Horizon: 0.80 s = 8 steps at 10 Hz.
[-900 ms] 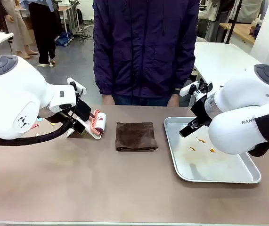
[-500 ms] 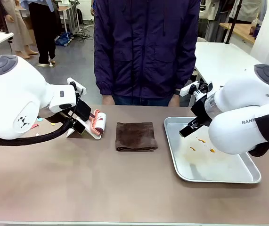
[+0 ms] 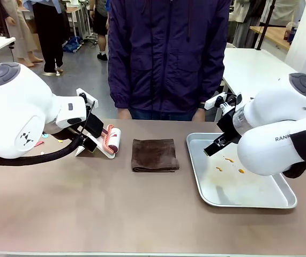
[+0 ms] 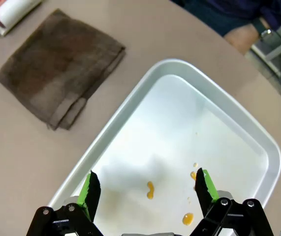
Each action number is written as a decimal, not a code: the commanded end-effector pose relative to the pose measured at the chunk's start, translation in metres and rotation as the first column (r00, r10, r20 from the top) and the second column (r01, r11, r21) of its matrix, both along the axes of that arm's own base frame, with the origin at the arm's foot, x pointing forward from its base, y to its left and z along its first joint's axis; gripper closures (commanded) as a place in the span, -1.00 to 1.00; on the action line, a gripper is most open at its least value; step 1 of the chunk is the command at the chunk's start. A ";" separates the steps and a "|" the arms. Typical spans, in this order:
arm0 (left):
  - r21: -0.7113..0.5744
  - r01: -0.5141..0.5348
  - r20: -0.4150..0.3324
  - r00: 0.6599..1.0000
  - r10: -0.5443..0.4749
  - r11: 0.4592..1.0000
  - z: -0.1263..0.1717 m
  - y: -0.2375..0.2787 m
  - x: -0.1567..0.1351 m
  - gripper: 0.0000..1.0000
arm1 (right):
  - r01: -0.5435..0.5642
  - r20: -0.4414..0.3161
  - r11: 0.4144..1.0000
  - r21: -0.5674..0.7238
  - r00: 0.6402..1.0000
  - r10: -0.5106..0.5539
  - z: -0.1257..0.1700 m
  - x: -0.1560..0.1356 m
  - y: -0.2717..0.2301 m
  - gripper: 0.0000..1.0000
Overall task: Clean the surface of the table.
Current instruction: Hold the Lint Roller with your left hand and the towel with your right hand.
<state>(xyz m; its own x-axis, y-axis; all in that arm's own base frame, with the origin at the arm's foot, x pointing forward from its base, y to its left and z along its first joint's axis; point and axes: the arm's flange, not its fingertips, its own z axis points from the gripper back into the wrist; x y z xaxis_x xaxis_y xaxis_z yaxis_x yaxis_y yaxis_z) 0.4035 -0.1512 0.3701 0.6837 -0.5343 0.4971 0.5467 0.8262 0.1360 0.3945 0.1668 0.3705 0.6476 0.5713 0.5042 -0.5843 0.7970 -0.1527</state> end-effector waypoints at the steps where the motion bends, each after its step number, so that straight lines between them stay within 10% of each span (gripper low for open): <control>1: 0.000 0.001 0.000 1.000 -0.001 1.000 0.000 0.000 0.000 -1.00 | 0.000 0.000 1.000 0.001 1.000 0.000 0.000 0.000 0.000 -1.00; 8: 0.000 0.000 0.000 1.000 0.000 1.000 0.000 0.000 0.000 -1.00 | 0.000 0.000 1.000 0.000 1.000 0.000 0.000 0.000 0.000 -1.00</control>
